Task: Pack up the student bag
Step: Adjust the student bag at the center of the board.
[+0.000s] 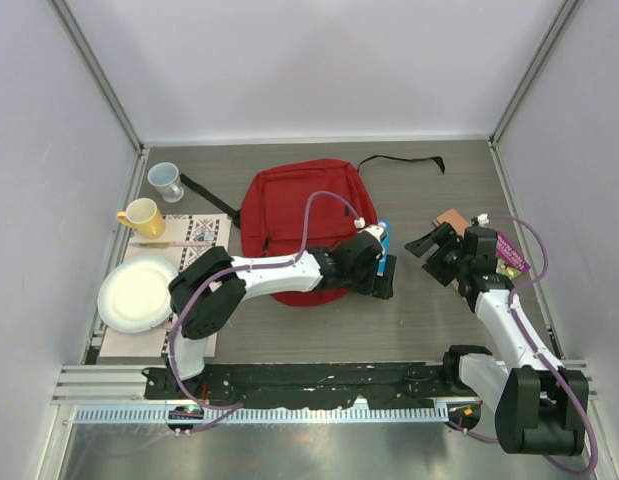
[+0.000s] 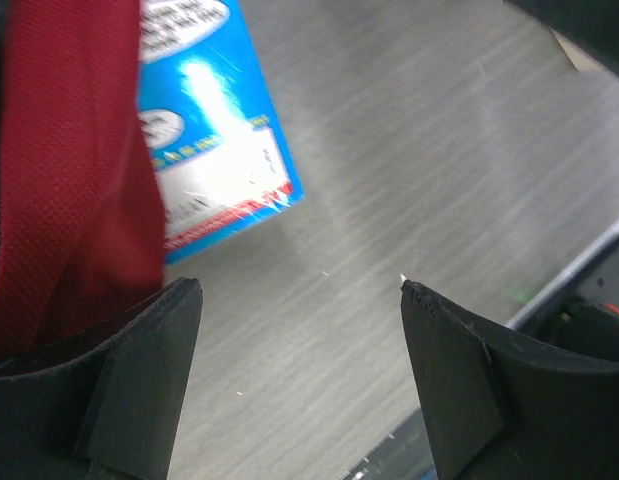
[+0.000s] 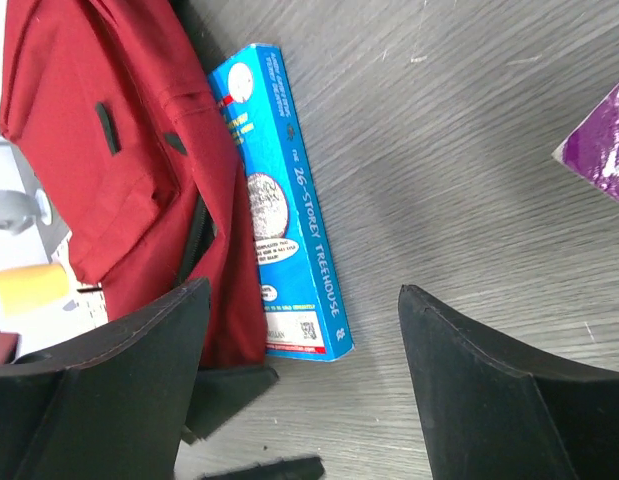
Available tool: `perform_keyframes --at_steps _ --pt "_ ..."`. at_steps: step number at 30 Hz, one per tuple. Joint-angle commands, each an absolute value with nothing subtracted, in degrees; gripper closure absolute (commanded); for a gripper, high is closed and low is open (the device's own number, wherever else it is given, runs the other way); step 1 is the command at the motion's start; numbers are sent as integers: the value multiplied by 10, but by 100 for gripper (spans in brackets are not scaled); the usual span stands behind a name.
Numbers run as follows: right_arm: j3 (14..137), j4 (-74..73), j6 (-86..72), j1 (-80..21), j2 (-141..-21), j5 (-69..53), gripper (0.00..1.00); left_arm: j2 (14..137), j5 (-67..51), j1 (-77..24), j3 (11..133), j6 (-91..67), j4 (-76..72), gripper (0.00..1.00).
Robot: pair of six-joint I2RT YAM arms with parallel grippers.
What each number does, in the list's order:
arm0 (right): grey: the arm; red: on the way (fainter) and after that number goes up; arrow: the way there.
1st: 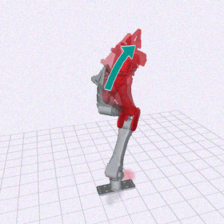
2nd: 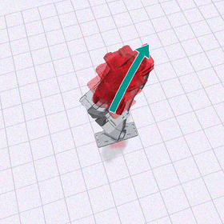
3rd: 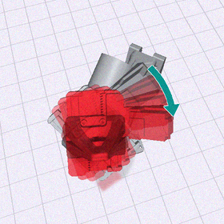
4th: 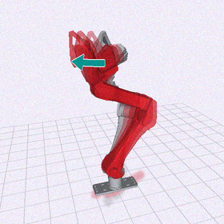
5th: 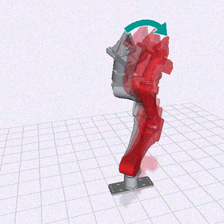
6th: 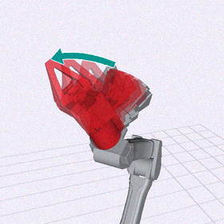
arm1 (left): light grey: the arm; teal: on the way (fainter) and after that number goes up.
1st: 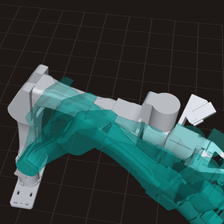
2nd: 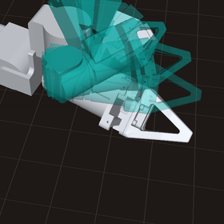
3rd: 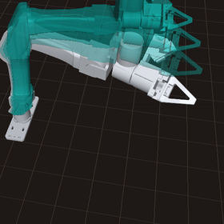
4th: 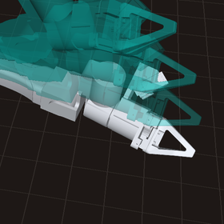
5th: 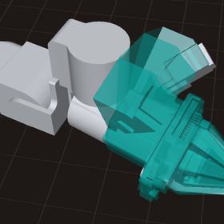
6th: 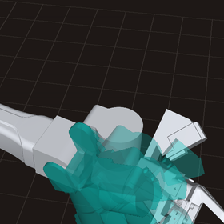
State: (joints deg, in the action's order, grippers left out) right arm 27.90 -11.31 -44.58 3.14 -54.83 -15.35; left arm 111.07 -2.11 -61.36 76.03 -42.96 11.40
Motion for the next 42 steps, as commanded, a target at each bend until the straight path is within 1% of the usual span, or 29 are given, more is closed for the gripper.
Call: perform_keyframes --at_steps 1,5,12,15,20,28,34,40,42 --pt "263 -72 -430 34 -570 -199 20 1104 61 -589 754 -417 136 17" --pt "247 -53 -429 33 -591 -210 20 1079 79 -580 736 -408 135 17" --pt "250 -32 -425 33 -633 -239 20 1065 133 -577 737 -388 187 16" --pt "251 -23 -422 27 -643 -244 21 1050 155 -575 732 -382 185 13" --pt "253 -6 -428 13 -670 -245 21 1061 183 -566 747 -376 214 13" --pt "256 21 -433 -10 -702 -238 21 1086 137 -563 764 -384 203 13" --pt "265 48 -436 -43 -733 -232 22 1119 41 -562 767 -390 151 16" --pt "272 63 -442 -45 -765 -229 24 1142 -13 -563 772 -407 127 19" --pt "270 66 -440 -45 -768 -227 27 1140 -19 -563 764 -411 116 19"
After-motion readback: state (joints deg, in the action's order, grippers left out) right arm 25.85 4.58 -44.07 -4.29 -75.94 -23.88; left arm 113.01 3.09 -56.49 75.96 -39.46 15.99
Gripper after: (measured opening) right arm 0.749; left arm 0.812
